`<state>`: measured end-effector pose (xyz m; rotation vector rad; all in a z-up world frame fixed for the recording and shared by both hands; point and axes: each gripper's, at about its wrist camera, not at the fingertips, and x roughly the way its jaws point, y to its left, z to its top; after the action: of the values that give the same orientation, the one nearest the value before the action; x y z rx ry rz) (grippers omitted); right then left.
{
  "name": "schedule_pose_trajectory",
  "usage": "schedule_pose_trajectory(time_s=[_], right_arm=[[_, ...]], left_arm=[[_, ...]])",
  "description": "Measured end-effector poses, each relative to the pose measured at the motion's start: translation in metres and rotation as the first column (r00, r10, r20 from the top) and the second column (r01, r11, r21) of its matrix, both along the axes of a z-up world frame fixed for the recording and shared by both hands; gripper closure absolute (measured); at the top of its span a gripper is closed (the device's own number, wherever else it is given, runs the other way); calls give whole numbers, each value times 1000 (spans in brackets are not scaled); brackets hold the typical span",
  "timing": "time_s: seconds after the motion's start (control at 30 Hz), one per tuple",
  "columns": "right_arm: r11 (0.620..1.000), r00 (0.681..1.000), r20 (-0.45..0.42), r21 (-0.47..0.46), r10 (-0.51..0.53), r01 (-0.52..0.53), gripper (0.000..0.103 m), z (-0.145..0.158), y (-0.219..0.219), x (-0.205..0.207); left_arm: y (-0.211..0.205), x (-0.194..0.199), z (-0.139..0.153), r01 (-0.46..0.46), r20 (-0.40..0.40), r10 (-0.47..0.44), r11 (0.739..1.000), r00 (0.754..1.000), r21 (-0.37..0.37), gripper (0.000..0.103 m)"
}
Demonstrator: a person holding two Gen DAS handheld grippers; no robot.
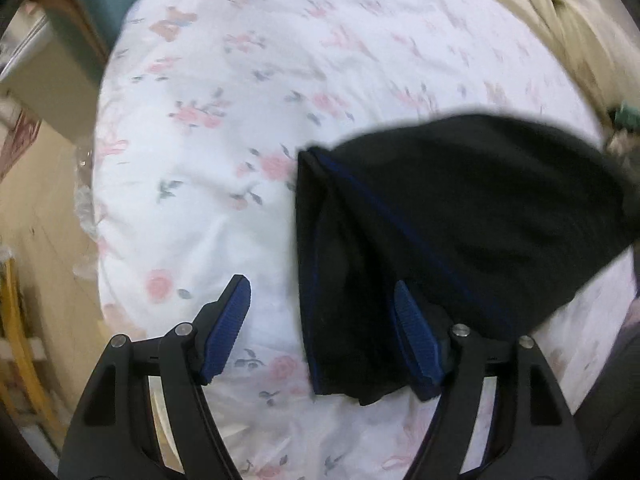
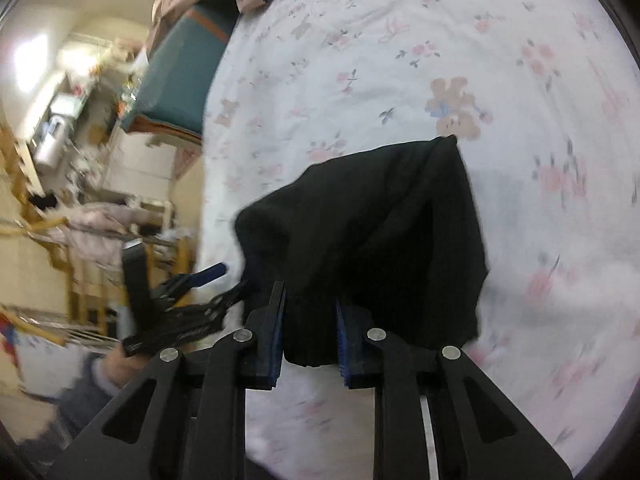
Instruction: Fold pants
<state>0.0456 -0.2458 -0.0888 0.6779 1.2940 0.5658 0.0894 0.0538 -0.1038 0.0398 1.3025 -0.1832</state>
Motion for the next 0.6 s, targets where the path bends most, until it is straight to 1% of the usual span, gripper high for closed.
schedule_pose_trajectory(time_s=[0.07,0.1,0.13,0.17,0.23,0.3,0.33,0.37,0.4,0.43,0.47,0.5,0.53,0.57,0.6], right_arm=[[999,998,-62,-47,-22,19,81,-18,3,-7],[997,995,-93,-74,-35,28,79,-32,4,-9],[992,989,-137,-123,-50,33,75,-50,5,-11],[986,977,-202,-164,-62,29,74,-69,5,-13],[985,964,-255,-168,-71,28,63,-84,1,-13],[989,962,-265,-145,-66,28,57,-78,-3,-12],[987,968,-249,-158,-42,2,56,-69,-3,-12],[982,975,-220,-191,-32,-11,56,-60,-4,-12],[972,985,-167,-236,-39,-1,56,-47,-7,-10],[961,995,-90,-275,-54,27,56,-33,-11,-7],[954,997,-22,-294,-68,59,56,-22,-14,-5],[951,996,40,-298,-76,85,56,-14,-14,-2],[952,995,85,-294,-58,81,57,-10,-10,2],[955,994,105,-289,-33,62,58,-10,-4,7],[961,993,115,-275,-5,37,67,-14,4,13]], left_arm=[[4,1,5,-22,21,22,1000,1000,-17,32],[4,2,6,-27,32,28,999,999,-19,32],[3,2,6,-25,38,26,1000,999,-19,32],[0,2,4,-17,38,17,1000,999,-16,32],[-7,1,1,3,38,-3,1000,999,-4,32],[-16,-4,3,29,63,-28,1000,998,-8,32],[-20,-5,7,41,87,-39,999,995,-19,32],[-22,-5,10,48,106,-45,998,993,-29,32],[-23,-8,15,57,142,-51,998,989,-42,32],[-27,-10,20,66,172,-56,997,983,-51,32],[-33,-8,20,77,191,-65,995,980,-58,32],[-39,-6,18,88,196,-73,994,978,-71,32],[-43,-4,17,102,192,-85,991,978,-84,32],[-51,-1,11,120,168,-105,989,980,-86,32],[-56,4,4,130,148,-117,988,982,-83,33]])
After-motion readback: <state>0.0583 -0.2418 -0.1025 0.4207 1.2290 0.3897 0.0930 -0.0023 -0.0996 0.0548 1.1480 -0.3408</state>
